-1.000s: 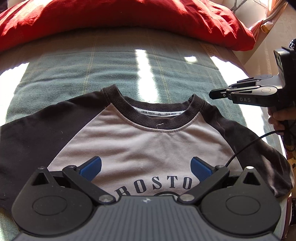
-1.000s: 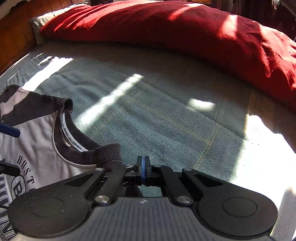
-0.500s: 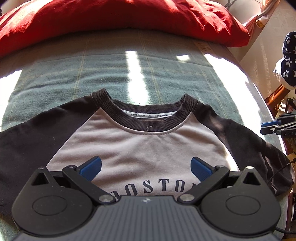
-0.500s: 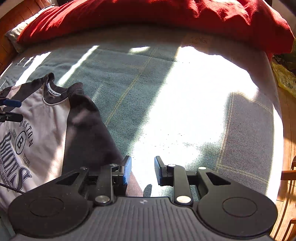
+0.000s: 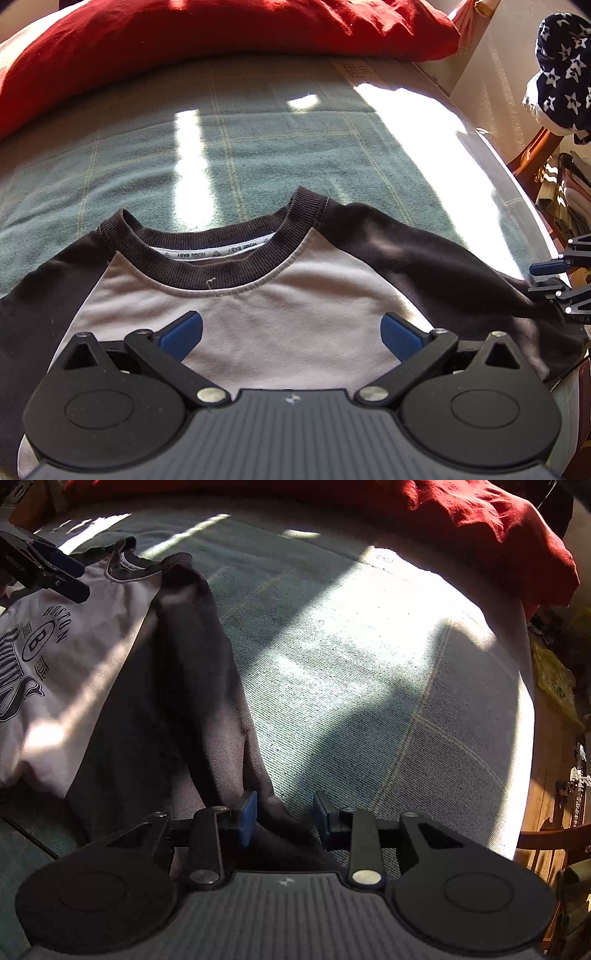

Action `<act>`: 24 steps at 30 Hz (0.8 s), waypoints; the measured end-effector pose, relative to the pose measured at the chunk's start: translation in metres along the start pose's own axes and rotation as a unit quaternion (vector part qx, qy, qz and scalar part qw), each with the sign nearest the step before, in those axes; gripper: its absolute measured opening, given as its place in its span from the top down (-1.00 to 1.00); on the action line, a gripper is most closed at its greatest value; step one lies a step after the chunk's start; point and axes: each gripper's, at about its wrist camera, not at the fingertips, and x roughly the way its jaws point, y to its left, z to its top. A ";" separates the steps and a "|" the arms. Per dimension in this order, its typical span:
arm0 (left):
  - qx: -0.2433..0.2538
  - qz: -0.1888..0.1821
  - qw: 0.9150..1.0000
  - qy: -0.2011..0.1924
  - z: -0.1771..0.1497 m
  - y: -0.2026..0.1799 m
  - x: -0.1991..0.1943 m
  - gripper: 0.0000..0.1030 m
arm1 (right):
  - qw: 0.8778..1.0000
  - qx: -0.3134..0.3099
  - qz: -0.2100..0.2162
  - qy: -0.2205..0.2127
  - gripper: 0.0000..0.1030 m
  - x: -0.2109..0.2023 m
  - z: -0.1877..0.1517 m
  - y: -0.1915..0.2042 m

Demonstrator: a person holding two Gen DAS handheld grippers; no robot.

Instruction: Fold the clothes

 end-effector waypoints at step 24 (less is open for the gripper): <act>-0.002 -0.001 1.000 -0.005 0.008 -0.009 0.006 -0.98 | 0.994 0.044 0.059 -0.083 0.60 -0.006 0.062 -0.033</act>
